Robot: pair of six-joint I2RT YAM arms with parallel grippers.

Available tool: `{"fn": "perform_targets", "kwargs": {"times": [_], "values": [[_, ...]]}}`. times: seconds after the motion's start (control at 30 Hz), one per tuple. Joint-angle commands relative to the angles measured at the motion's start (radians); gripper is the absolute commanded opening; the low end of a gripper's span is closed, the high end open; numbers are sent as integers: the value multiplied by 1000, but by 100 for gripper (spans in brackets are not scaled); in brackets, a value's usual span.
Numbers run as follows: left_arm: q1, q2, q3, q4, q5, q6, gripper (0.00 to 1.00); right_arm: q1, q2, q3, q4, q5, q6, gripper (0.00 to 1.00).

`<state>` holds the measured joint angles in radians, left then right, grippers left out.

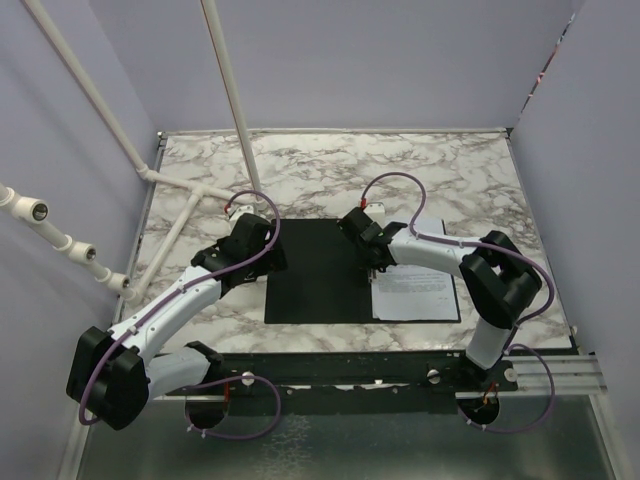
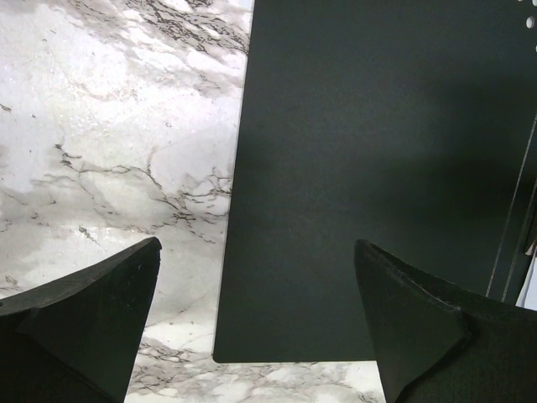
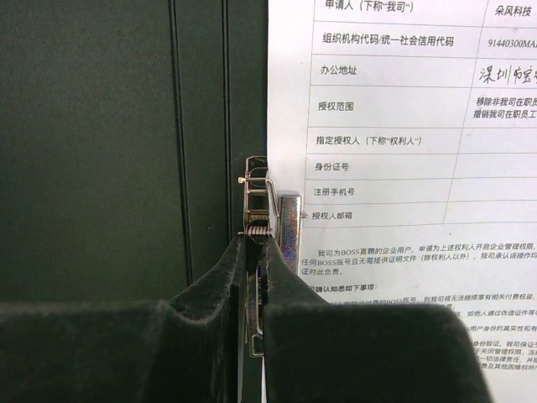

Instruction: Put the files into the folder

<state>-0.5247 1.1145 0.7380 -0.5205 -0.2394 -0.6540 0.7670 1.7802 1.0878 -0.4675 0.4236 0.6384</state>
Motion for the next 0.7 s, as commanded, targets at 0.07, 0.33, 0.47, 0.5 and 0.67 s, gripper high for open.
{"fn": "perform_targets", "kwargs": {"times": [0.07, 0.33, 0.47, 0.5, 0.67], "values": [[6, -13, -19, 11, 11, -2, 99, 3, 18, -28, -22, 27, 49, 6], [6, -22, -18, 10, 11, -1, 99, 16, 3, -55, -5, 34, 98, 1], [6, -27, -20, 11, 11, -1, 99, 21, -11, -74, 1, 45, 124, 11], [6, -27, -20, 13, 12, -1, 99, 22, -15, -77, 3, 47, 127, 11], [6, -31, -19, 16, 17, 1, 99, 27, -22, -78, -9, 60, 145, 11]]}}
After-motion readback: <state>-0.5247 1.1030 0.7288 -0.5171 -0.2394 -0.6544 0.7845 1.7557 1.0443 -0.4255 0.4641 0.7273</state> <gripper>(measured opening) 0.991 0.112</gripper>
